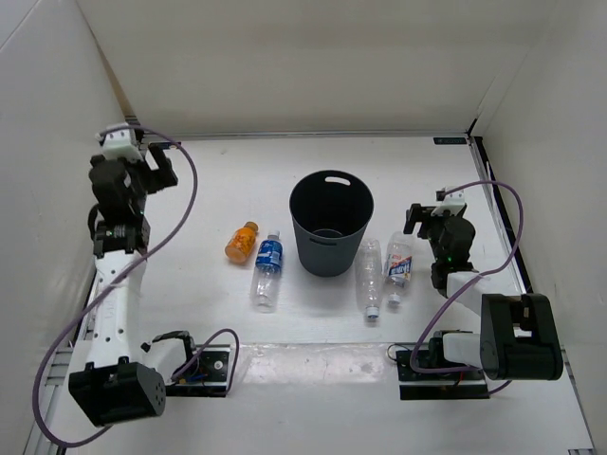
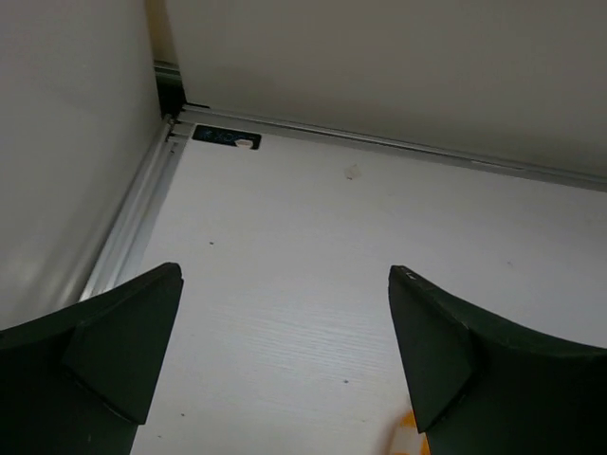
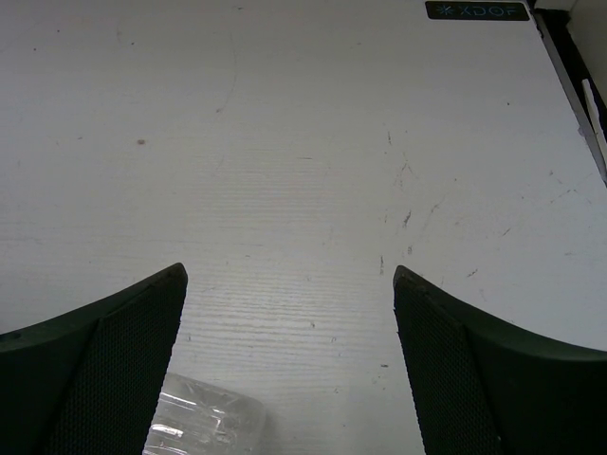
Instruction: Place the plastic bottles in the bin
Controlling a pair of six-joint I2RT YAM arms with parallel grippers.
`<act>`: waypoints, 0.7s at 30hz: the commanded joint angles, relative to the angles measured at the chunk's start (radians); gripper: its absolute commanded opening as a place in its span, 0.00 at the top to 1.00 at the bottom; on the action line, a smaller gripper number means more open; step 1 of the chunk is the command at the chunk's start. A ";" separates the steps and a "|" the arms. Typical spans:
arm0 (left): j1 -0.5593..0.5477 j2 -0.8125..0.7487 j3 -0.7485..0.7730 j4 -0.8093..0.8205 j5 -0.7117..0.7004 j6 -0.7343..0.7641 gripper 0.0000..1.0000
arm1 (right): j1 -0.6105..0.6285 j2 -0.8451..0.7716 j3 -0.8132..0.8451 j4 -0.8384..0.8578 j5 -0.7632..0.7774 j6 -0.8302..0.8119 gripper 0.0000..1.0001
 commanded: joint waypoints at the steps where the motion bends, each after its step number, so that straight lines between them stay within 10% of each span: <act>1: 0.021 0.057 0.108 -0.386 0.122 -0.041 0.00 | -0.002 0.001 0.025 0.027 0.000 0.004 0.10; 13: -0.049 0.244 0.169 -0.478 0.343 -0.274 0.00 | -0.025 0.001 0.025 0.027 -0.031 0.004 0.10; 21: -0.313 0.471 0.285 -0.553 0.368 -0.237 0.00 | -0.003 0.001 0.025 0.029 -0.002 0.002 0.10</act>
